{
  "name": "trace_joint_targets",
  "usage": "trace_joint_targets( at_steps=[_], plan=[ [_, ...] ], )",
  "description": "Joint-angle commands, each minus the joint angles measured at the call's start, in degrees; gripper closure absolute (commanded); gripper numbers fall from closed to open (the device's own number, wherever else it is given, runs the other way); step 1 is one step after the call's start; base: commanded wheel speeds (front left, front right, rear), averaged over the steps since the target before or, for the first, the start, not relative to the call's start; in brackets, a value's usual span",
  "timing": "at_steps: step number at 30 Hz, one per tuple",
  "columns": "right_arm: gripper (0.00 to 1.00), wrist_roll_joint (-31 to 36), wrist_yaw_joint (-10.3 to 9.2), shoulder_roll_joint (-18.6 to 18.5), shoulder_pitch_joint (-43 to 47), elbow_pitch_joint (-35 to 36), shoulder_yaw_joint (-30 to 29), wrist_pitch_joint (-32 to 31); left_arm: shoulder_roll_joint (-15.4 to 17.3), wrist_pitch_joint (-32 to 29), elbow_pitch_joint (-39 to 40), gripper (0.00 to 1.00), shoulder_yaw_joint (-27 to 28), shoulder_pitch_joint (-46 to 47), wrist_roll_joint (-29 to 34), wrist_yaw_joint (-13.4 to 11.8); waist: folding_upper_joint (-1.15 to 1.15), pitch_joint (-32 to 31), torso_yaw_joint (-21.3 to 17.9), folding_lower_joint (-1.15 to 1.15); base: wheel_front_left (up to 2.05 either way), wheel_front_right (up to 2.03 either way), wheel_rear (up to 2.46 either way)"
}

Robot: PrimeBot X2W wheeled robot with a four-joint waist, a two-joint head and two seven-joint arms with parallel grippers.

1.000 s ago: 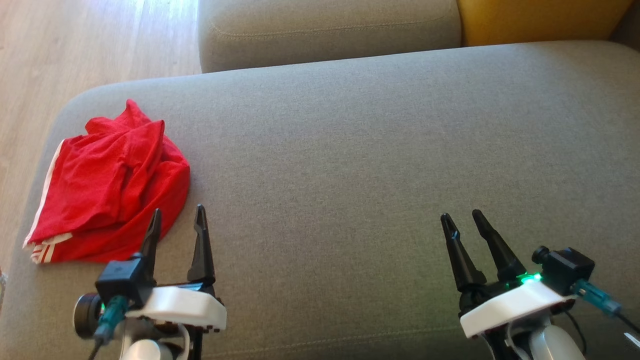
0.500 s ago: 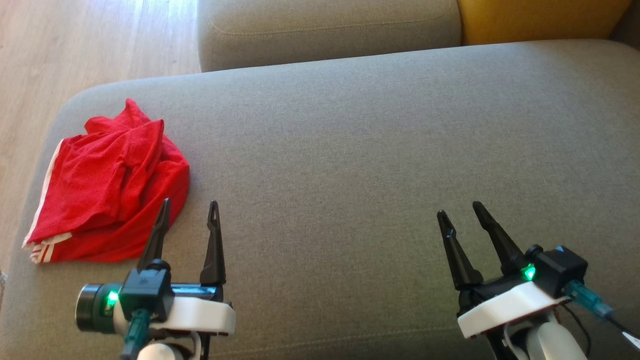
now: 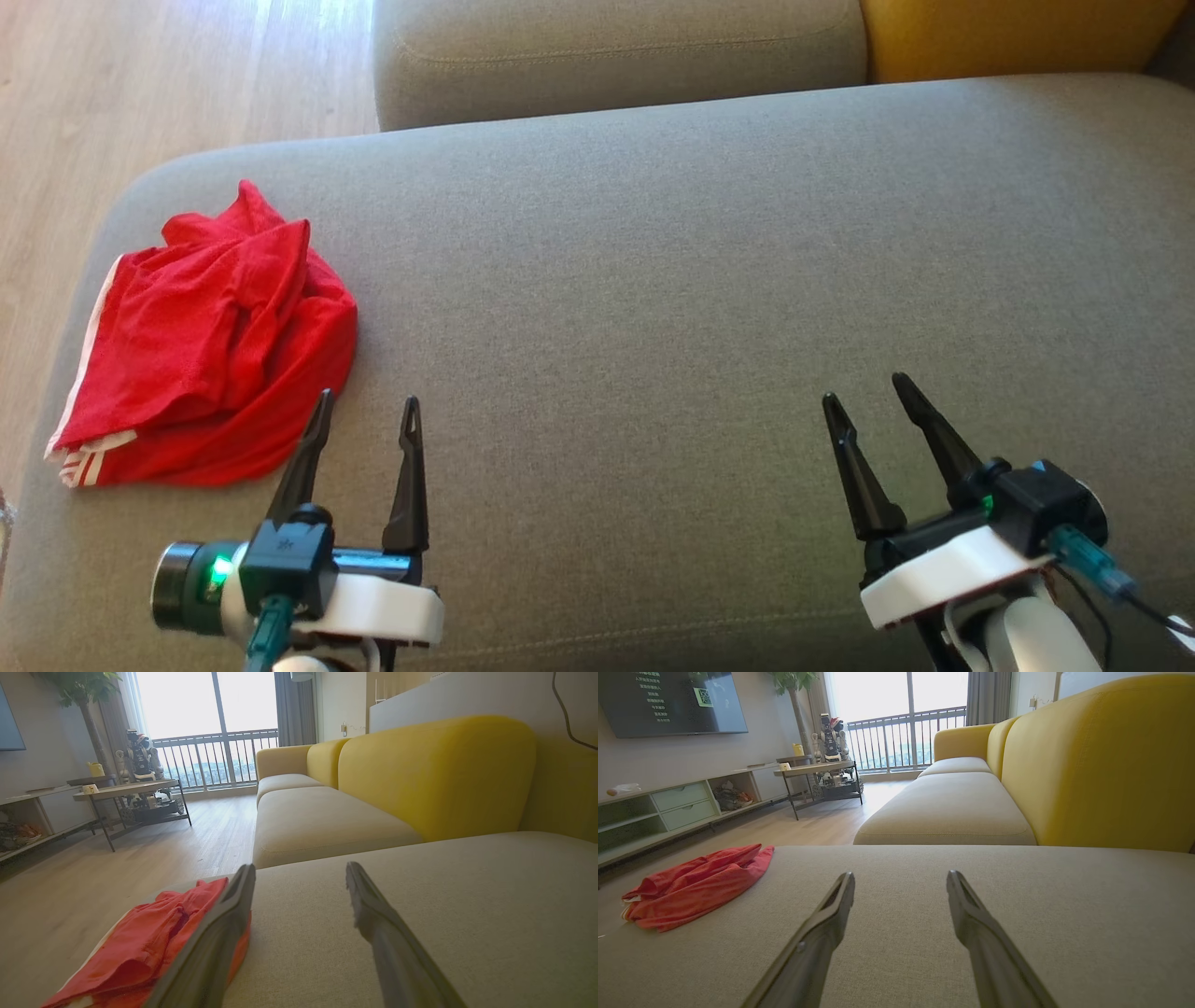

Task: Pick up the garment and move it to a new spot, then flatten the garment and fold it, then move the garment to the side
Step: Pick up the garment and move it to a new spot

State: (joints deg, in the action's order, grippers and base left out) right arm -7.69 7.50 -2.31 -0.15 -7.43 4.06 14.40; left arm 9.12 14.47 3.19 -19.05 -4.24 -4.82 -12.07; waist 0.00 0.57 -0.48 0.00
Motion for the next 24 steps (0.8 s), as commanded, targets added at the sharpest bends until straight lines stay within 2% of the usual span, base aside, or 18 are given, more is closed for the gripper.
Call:
trace_joint_targets(
  at_steps=[1, 17, 24],
  plan=[
    [0.0, 0.5, -0.01, -0.6, -3.1, 1.7, 1.0, 0.6, -0.5, 0.5, 1.6, 0.0, 2.9, 2.0, 0.8, 0.6, 0.0, 0.0, 0.0, 0.0, 0.0, 0.0, 0.0],
    [0.0, 0.7, -0.01, -0.6, -2.6, 1.5, 1.5, 0.6, -2.7, 0.5, 1.3, 0.0, 5.4, 1.1, 2.3, 3.7, 0.0, -0.1, 0.7, 0.0, 0.0, 0.0, 0.0],
    [0.0, 0.8, -0.01, -0.6, -2.0, 1.9, 2.4, 0.6, -3.7, 0.5, 0.5, 0.0, 6.3, 1.0, 2.4, 4.1, 0.0, -0.6, 2.9, 0.0, 0.0, 0.0, 0.0]
  ],
)
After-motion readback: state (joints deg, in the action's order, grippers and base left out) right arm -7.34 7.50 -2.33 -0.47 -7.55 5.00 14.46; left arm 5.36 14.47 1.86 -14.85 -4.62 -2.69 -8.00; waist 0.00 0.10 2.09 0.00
